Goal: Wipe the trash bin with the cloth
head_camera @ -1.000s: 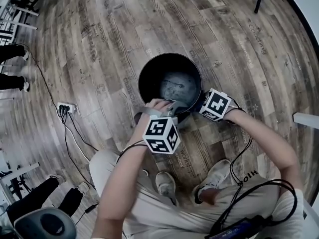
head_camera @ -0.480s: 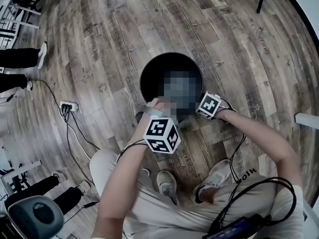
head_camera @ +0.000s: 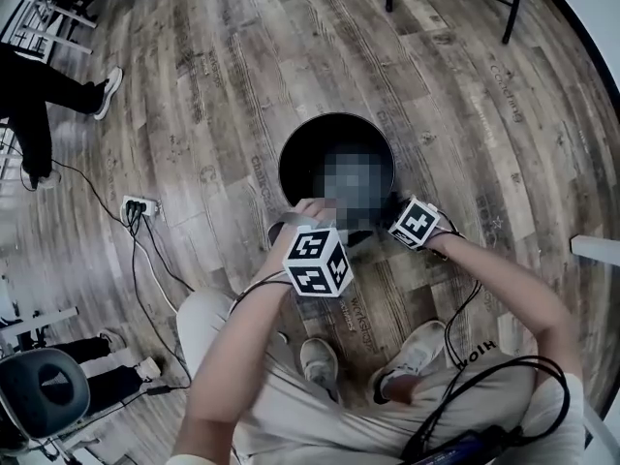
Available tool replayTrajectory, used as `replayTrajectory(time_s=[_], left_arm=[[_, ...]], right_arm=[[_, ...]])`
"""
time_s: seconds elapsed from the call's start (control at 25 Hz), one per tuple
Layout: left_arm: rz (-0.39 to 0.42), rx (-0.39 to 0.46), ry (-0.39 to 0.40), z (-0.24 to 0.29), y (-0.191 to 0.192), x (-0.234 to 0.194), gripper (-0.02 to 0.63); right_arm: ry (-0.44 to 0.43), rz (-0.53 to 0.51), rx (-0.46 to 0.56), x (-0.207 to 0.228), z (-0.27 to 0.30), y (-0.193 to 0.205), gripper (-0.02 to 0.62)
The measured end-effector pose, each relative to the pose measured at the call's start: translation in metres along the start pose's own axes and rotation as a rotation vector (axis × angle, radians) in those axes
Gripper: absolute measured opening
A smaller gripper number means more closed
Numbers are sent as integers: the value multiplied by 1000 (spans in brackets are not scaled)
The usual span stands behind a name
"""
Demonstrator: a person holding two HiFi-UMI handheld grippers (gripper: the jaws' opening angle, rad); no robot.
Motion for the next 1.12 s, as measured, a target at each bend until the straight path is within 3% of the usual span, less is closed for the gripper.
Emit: replayTrajectory(time_s=[0.2, 0.32, 0.44, 0.64, 0.88, 1.12], left_arm=[[-211, 81, -64, -1, -21, -21, 146], [-270, 42, -119, 5, -19, -32, 144], [-313, 20, -123, 10, -17, -34, 128], [-261, 10, -106, 13, -18, -26, 78], [-151, -20, -34, 5, -9, -14, 77], [-29, -33, 63, -8, 3, 5, 71]], right_arm=[[10, 8, 76, -11, -72, 5, 112], [28, 31, 124, -12, -109, -7, 112], [41, 5, 152, -17, -137, -25, 112], [25, -44, 126, -29, -163, -43, 112], [-101, -27, 96, -49, -177, -53, 112], [-95, -94, 50, -57, -168, -66, 112]])
Point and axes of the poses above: the fingertips, and each gripper's own axes: z forward along the fingers, x to its right, y out of its underside, the point moved 3 cm from there along -z, backward along the fingers, and after that the axes turned 1 degree about -y, right-handed, at the moved point
